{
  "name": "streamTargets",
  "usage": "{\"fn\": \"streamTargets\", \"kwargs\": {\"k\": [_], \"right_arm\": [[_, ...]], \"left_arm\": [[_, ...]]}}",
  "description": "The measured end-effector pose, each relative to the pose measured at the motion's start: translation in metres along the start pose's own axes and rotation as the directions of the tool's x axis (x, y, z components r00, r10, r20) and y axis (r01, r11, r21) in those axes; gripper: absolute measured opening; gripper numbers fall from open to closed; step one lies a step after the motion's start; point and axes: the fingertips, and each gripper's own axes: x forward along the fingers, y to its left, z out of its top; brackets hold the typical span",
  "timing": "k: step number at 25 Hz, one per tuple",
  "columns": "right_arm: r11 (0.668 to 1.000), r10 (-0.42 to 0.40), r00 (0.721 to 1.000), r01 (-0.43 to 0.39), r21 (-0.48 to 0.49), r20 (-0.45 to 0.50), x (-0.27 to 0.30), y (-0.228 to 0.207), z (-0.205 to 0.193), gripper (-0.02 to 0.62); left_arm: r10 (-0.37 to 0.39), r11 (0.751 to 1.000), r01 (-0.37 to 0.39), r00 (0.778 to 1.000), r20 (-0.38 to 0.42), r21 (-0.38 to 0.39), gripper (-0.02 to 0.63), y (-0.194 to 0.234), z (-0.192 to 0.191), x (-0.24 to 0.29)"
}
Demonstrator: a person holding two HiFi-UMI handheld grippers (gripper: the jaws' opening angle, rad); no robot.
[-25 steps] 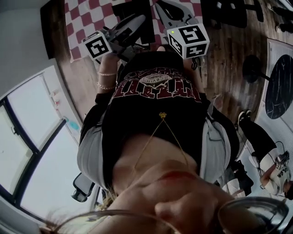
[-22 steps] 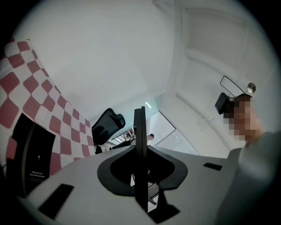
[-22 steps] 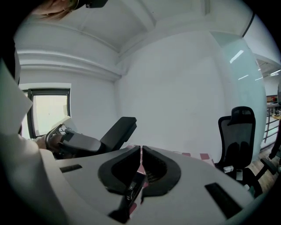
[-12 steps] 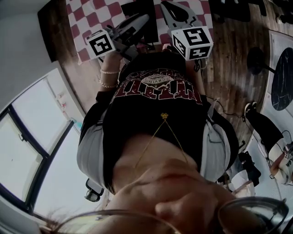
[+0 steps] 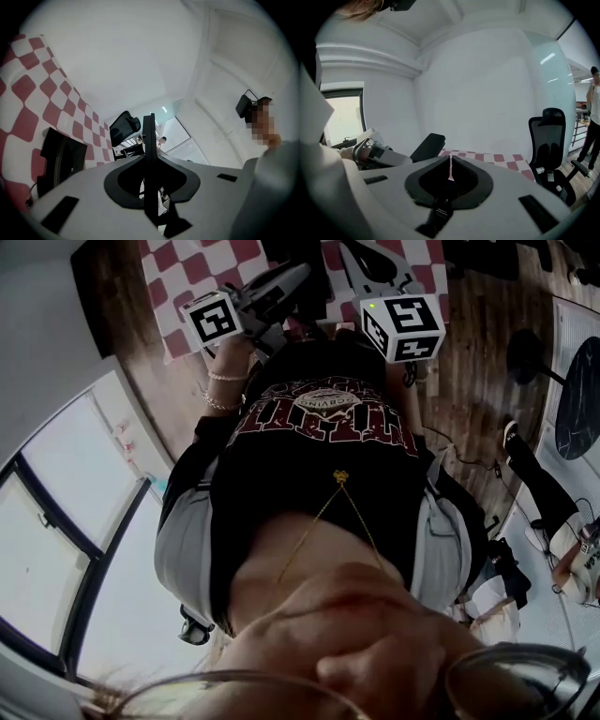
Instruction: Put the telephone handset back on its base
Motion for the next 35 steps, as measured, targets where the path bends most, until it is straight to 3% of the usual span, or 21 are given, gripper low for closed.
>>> {"fn": "streamTargets", "kwargs": {"k": [17, 35], "right_arm": [[1.000, 0.000, 0.996, -0.001, -0.005, -0.090, 0.016, 0.007, -0.021, 0.029], [1.000, -0.023, 0.992, 0.024, 0.009, -0.122, 0.011, 0.008, -0.034, 0.029]], "left_arm": [[0.079, 0.991, -0.077, 0.997, 0.014, -0.107, 0.081, 0.052, -0.009, -0.024], [0.158, 0.981, -0.157, 0.987, 0.004, -0.114, 0.081, 0.085, -0.017, -0.038]]}}
